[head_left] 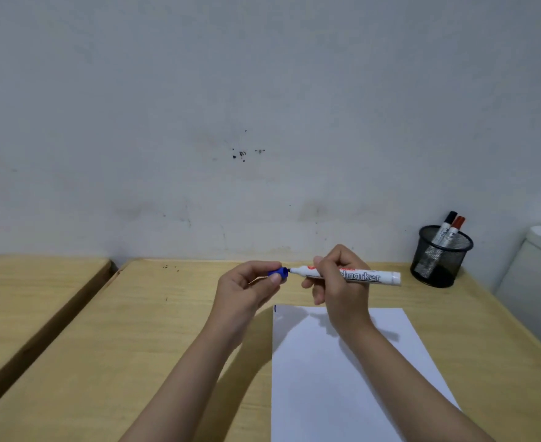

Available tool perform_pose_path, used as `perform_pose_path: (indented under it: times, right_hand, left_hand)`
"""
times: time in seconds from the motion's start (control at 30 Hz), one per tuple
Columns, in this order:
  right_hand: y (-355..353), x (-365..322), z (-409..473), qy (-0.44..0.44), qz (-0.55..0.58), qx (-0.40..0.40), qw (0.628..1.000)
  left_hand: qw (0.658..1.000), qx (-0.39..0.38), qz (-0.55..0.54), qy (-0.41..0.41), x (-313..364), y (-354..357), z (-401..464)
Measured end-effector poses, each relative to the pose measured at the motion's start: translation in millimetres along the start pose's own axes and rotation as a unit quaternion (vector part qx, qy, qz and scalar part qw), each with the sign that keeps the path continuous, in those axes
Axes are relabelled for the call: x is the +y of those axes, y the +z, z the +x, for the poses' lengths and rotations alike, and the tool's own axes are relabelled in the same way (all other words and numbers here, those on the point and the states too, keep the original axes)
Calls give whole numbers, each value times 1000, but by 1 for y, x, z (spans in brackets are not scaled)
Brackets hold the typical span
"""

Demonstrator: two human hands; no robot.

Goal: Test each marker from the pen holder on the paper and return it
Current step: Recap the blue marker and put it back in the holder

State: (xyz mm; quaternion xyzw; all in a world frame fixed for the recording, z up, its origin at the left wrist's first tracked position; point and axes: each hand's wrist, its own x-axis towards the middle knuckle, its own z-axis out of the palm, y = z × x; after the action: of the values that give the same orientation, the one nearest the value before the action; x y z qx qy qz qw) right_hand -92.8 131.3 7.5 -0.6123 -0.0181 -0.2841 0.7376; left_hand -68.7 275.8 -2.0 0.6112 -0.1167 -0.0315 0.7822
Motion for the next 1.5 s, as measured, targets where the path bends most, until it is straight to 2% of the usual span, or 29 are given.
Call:
perform_pose_path:
  times: [0.2,0.47,0.53,0.57,0.63,0.67,0.7,0.77,0.83,0.87,0.93,1.0,1.17,1.27,1.4,1.5]
  right_hand:
    - [-3,-25,-13,-14,-15,-25,999]
    - [-8,-58,-36,-12,88,44,995]
    - [-13,-66,-36,48,84,30,995]
    - [-17,-70,-35,112,73,11,991]
    - [-28,-77,-35,235,31,-56,970]
    - [-34,-81,-37,258,-4,-86,962]
    - [-42,-83,-37,243,-53,-100,963]
    - [-58,-85,-36,123,-152,-69,978]
    - [-73,-88,-29,-6,-255,-36,966]
    - [-79,-89,-23,-34,-294,-51,954]
    - [-91,-89,-14,-54,-317,-89,943]
    - [-100,-87,-4,-74,-311,-80,944]
    - [-140,-82,27,-132,-330,15,935]
    - [-176,-90,58,-157,-326,77,929]
    - [-218,-102,106,-184,-332,192,905]
    - [-233,-95,136,-186,-349,229,889]
  left_hand:
    - [998,-38,44,32,25,17,-28]
    - [992,-43,12,117,50,48,-55]
    - [991,-41,46,122,56,52,-55]
    - [989,-36,68,126,59,54,-52]
    - [983,-16,122,135,65,59,-43]
    - [978,-6,156,136,68,61,-39]
    - [972,0,191,136,70,63,-34]
    - [957,-5,258,134,72,68,-26]
    - [945,-30,299,125,73,79,-19]
    - [942,-44,311,120,74,86,-15]
    - [935,-61,331,116,77,104,-8]
    - [930,-74,339,124,78,123,1]
    - [950,-108,270,118,58,172,29]
    - [956,-62,260,123,28,203,55]
    - [936,-62,323,122,-18,236,87]
    - [918,-80,364,139,-40,256,102]
